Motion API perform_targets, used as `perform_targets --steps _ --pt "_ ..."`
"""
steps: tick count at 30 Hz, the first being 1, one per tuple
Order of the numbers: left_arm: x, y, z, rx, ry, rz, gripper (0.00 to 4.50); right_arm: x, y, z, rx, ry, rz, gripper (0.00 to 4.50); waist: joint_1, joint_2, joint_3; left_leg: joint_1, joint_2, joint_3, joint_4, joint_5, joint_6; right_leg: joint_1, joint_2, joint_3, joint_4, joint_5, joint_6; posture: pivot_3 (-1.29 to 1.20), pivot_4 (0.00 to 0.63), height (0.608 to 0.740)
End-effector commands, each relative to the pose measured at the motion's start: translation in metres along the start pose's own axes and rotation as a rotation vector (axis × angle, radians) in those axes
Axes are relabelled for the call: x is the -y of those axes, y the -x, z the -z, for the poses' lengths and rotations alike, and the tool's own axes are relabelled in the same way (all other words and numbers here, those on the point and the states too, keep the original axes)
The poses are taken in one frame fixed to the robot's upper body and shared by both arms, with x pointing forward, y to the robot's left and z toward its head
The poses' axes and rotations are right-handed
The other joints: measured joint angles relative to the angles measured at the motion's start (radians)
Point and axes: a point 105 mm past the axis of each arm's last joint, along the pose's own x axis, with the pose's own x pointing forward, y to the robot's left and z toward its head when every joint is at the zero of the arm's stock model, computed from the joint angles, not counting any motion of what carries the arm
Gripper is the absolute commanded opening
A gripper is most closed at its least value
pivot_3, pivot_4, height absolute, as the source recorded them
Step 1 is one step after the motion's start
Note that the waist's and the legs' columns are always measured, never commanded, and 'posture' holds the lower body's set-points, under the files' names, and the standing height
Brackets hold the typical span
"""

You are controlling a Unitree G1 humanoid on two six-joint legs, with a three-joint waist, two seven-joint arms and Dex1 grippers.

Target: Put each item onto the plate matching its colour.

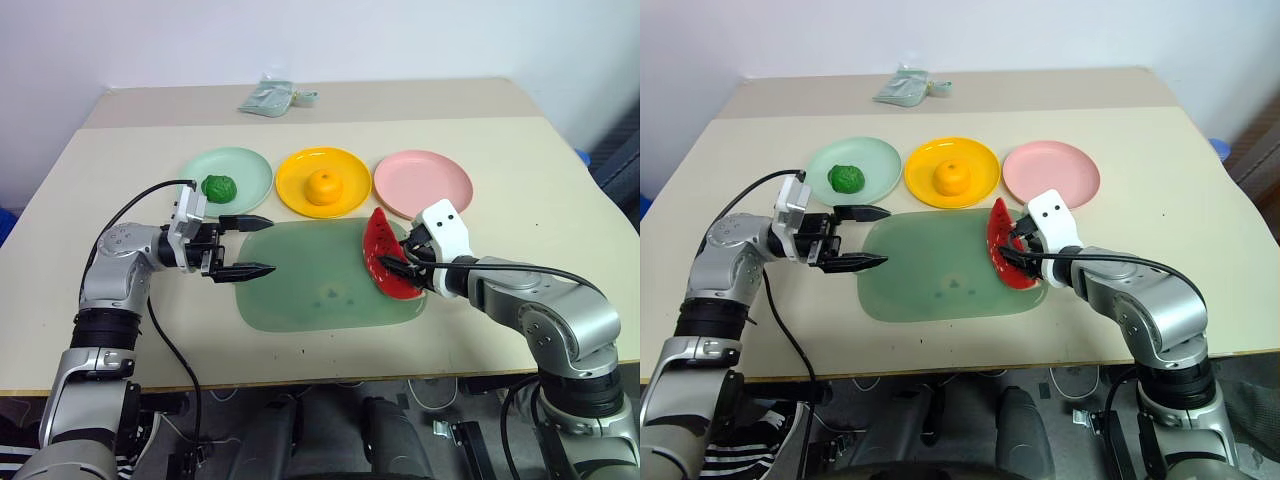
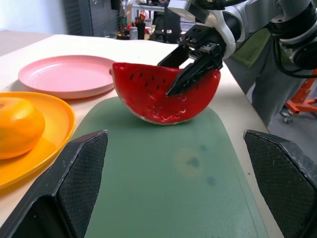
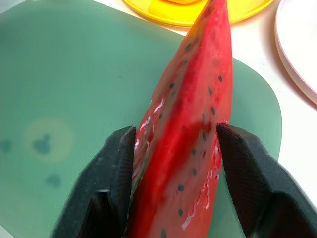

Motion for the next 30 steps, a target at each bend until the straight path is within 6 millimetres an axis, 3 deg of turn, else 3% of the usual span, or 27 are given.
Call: perform_targets --steps 1,2,9,10,12,18,24,30 --pt "0.000 -0.001 -0.007 0.016 -0.032 0.004 4.50 -0.003 0.005 -0.011 0.048 0.039 -0.002 1.00 0.000 0.000 0.000 0.000 0.000 0.000 0.000 0.000 0.000 0.000 0.000 0.000 0.000 0.000 0.000 0.00 0.150 0.740" --pt "0.000 -0.001 -0.008 0.016 -0.033 0.005 4.50 -0.004 0.005 -0.011 0.047 0.044 -0.009 0.83 0.000 0.000 0.000 0.000 0.000 0.000 0.000 0.000 0.000 0.000 0.000 0.000 0.000 0.000 0.000 0.00 0.150 0.740" --pt "-0.001 -0.003 -0.008 0.020 -0.032 0.004 4.50 -0.009 0.006 -0.016 0.071 0.053 -0.041 0.83 0.000 0.000 0.000 0.000 0.000 0.000 0.000 0.000 0.000 0.000 0.000 0.000 0.000 0.000 0.000 0.00 0.150 0.740" --pt "0.000 -0.003 -0.009 0.021 -0.033 0.005 4.50 -0.010 0.006 -0.017 0.074 0.057 -0.046 0.53 0.000 0.000 0.000 0.000 0.000 0.000 0.000 0.000 0.000 0.000 0.000 0.000 0.000 0.000 0.000 0.00 0.150 0.740" --pt "0.000 -0.004 -0.009 0.023 -0.031 0.006 4.50 -0.011 0.007 -0.018 0.078 0.065 -0.056 0.39 0.000 0.000 0.000 0.000 0.000 0.000 0.000 0.000 0.000 0.000 0.000 0.000 0.000 0.000 0.000 0.00 0.150 0.740" --pt "-0.002 -0.004 -0.009 0.023 -0.041 -0.003 4.50 -0.008 0.008 -0.029 0.126 0.058 -0.052 0.39 0.000 0.000 0.000 0.000 0.000 0.000 0.000 0.000 0.000 0.000 0.000 0.000 0.000 0.000 0.000 0.00 0.150 0.740" --pt "-0.002 -0.006 -0.011 0.035 -0.037 -0.006 4.50 0.008 0.008 -0.040 0.158 0.085 0.011 0.39 0.001 0.000 0.000 0.000 0.000 0.000 0.000 0.000 0.000 0.000 0.000 0.000 0.000 0.000 0.000 0.00 0.150 0.740" --pt "-0.013 -0.012 -0.015 0.071 -0.059 -0.075 4.50 0.062 0.000 -0.059 0.212 0.087 0.228 0.39 0.000 0.000 0.000 0.000 0.000 0.000 0.000 0.000 0.000 0.000 0.000 0.000 0.000 0.000 0.000 0.00 0.150 0.740"
